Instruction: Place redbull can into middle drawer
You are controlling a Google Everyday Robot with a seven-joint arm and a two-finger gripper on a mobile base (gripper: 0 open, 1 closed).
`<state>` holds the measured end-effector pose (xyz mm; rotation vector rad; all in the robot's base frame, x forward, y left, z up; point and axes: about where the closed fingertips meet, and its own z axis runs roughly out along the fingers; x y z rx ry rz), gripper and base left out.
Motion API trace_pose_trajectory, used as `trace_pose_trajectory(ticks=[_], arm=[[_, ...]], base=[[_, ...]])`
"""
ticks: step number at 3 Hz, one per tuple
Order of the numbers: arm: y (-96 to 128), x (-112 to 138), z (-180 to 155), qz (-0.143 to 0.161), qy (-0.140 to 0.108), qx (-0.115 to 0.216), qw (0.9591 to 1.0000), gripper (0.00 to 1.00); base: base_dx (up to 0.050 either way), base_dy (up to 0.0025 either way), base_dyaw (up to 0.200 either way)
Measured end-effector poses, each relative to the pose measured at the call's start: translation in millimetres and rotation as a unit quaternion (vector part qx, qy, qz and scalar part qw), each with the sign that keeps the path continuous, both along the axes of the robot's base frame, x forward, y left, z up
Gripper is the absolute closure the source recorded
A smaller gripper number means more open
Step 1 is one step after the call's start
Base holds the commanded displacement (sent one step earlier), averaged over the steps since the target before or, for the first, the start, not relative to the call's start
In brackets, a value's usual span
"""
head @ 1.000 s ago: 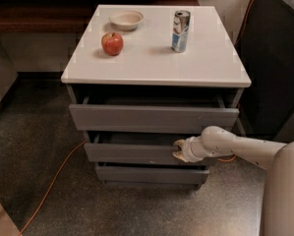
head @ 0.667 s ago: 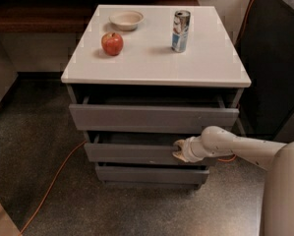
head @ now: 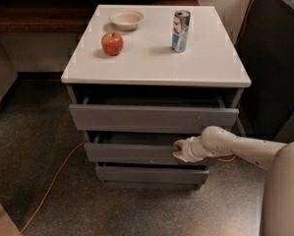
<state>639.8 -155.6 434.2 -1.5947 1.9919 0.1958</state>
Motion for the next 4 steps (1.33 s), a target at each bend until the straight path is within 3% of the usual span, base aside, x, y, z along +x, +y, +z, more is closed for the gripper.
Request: trace_pose_trajectory(ticks=[1,2,3,4], arm=[[0.0,0.0,0.0,0.0,0.0,0.0,1.0,0.64],[0.0,-0.1,0.5,0.0,0.0,0.0,1.0,0.88],[0.1,-0.1,2.6,0.0,0.0,0.0,1.0,1.0],[0.1,-0.2,3.3,0.0,0.0,0.0,1.0,1.0]], base=[[0.0,0.0,0.0],[0.0,0.0,0.0],[0.0,0.0,0.0],[0.0,0.0,0.0]])
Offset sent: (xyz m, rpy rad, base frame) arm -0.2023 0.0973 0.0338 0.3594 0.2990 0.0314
